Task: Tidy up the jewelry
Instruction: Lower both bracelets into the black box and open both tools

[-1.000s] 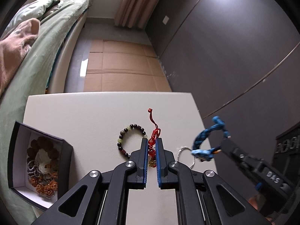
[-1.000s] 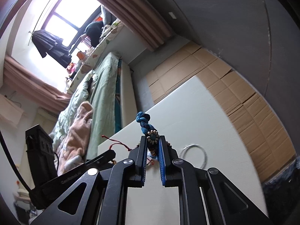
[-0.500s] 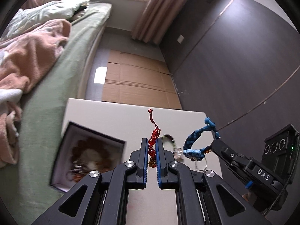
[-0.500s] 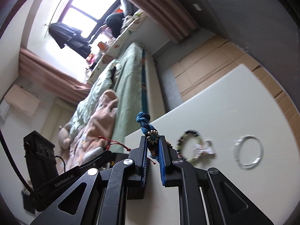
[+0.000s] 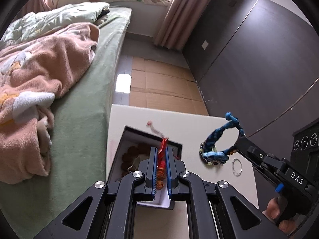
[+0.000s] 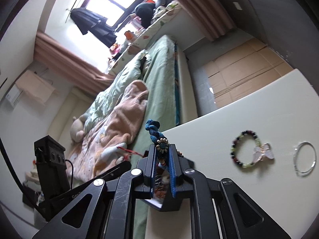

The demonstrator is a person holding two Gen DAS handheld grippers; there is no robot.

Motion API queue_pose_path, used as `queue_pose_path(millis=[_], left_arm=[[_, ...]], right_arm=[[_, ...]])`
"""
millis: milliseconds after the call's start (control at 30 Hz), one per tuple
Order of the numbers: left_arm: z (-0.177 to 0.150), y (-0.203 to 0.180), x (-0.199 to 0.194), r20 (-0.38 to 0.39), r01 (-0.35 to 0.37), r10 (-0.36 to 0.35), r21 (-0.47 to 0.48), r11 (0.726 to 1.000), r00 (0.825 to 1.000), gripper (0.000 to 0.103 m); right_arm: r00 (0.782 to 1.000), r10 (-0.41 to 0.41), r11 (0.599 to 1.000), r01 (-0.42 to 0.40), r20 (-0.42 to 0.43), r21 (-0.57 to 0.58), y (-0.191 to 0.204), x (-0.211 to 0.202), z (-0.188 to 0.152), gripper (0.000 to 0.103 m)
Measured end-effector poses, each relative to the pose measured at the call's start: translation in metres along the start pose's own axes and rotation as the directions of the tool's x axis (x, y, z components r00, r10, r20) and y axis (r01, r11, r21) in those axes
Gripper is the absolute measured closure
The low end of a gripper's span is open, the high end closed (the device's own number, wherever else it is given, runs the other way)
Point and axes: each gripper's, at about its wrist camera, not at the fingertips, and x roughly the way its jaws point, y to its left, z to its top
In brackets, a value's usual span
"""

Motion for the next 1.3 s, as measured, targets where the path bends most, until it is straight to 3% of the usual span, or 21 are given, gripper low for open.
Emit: queue_pose_path(millis=[67,133,200,367,467,533,600,667,700,733,833,900,1100,1300], left_arm=[[0.0,0.007,0.004,-0.035,0.001,-0.001,-0.013,1.0,0.999,0.077],[0.001,0.015,0.002,-0.038,0.019,-0.02,-0.043,0.999,0.999,0.029],[0.002,0.022,-0.004,-0.016,0.026,-0.027,-0.063,0.998,1.0,0.02],[0.004,0.033,-0.018,0.004,0.002,-0.002,-0.068,0.998,1.0,0.02],[0.005,0.046,-0.023,0.014,0.027,-0.026,-0.105,0.994,1.0,0.017],[0.006,0.054,-0.028,0.033,0.033,-0.029,-0.129,0.991,0.999,0.004],[0.008,0.06,-0.034,0.069,0.028,-0.018,-0.143,0.989,0.997,0.0],[0.009,0.065,-0.042,0.119,0.043,-0.024,-0.161,0.986,0.993,0.0],[0.009,0.067,-0.044,0.138,0.049,-0.025,-0.171,0.984,0.99,0.0],[0.01,0.069,-0.046,0.153,0.051,-0.023,-0.183,0.982,0.988,0.0],[0.011,0.07,-0.049,0.173,0.064,-0.03,-0.192,0.979,0.984,0.0],[0.012,0.066,-0.05,0.182,0.064,-0.031,-0.177,0.982,0.983,0.0],[0.012,0.046,-0.051,0.196,0.078,-0.055,-0.112,0.991,0.979,0.0],[0.008,0.011,-0.046,0.193,0.066,-0.061,-0.02,0.998,0.979,0.0]], right_arm=[[1.0,0.008,1.0,-0.009,-0.012,-0.015,0.006,0.008,-0.003,0.09],[1.0,0.015,1.0,-0.015,-0.022,-0.021,0.009,0.013,-0.005,0.09],[0.999,0.03,0.999,-0.031,-0.038,-0.023,0.013,0.02,-0.009,0.09],[0.994,0.074,0.997,-0.076,-0.08,-0.019,0.022,0.036,-0.019,0.09],[0.99,0.087,0.996,-0.088,-0.107,-0.003,0.024,0.047,-0.026,0.09],[0.987,0.097,0.995,-0.096,-0.128,0.013,0.023,0.055,-0.03,0.09],[0.989,0.05,0.999,-0.051,-0.143,-0.006,0.024,0.064,-0.031,0.087],[0.985,0.008,1.0,-0.009,-0.17,-0.001,0.022,0.073,-0.033,0.067],[0.983,0.007,1.0,-0.005,-0.184,0.014,0.019,0.076,-0.034,0.048],[0.983,-0.006,1.0,0.01,-0.185,0.018,0.017,0.075,-0.034,0.043],[0.981,-0.031,1.0,0.03,-0.192,-0.01,0.016,0.067,-0.033,0.039],[0.98,-0.057,0.998,0.053,-0.191,-0.024,0.014,0.056,-0.031,0.003],[0.984,-0.147,0.989,0.143,-0.101,-0.047,-0.003,0.01,-0.023,0.0],[0.98,-0.194,0.98,0.192,0.038,0.047,-0.041,-0.043,-0.014,0.0]])
